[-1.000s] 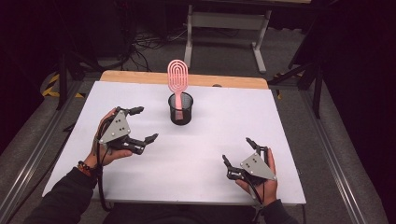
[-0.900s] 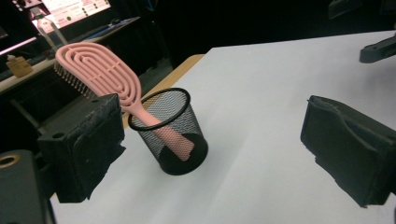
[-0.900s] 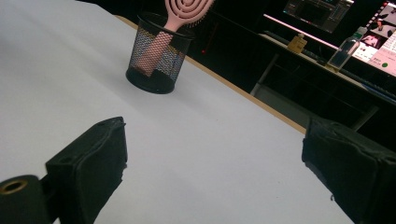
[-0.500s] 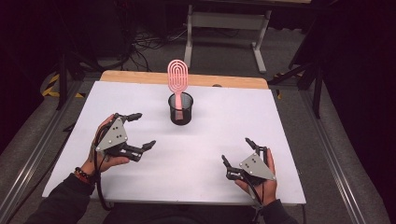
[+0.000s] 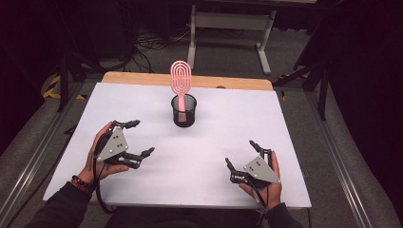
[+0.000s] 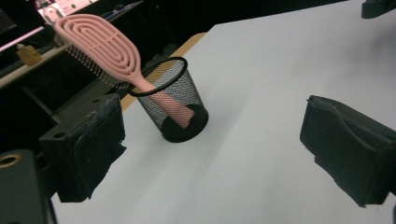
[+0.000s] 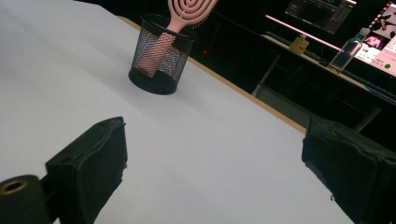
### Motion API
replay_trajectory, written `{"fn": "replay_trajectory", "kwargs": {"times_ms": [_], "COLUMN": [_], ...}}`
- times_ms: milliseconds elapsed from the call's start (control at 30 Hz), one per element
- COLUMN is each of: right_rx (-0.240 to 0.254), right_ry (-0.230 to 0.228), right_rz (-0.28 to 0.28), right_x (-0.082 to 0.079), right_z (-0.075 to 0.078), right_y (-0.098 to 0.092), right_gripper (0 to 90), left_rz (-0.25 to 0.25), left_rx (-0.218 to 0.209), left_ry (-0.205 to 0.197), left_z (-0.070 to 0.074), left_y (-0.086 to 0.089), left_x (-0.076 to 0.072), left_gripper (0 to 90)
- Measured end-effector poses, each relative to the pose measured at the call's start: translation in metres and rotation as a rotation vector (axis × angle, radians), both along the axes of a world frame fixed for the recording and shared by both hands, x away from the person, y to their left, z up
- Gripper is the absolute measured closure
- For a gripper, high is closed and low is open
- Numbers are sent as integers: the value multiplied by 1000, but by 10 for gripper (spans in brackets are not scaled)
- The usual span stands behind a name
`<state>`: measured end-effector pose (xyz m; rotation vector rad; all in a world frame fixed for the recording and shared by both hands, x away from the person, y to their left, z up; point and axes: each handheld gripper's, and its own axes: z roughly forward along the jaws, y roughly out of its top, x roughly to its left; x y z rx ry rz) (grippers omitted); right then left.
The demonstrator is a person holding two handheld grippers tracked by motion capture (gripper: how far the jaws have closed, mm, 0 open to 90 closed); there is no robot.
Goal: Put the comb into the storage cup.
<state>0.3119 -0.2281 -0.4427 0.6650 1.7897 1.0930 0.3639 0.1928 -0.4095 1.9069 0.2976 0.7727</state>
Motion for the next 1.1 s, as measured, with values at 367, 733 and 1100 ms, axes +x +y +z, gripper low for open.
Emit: {"fn": "replay_trajectory", "kwargs": {"times_ms": [367, 733, 1100], "right_rx": [-1, 3, 6], "right_ry": [-2, -3, -2], "right_rz": [4, 14, 22], "right_x": [0, -1, -1], "right_z": [0, 0, 0], "right_y": [0, 0, 0], "right_gripper": [76, 75, 72], "left_rz": [39, 55, 97], "left_rx": [37, 31, -9], "left_ry": [31, 54, 97], "left_z": [-23, -35, -50], "left_y": [9, 22, 43], "left_x": [-1, -8, -13], "left_gripper": [77, 65, 52]}}
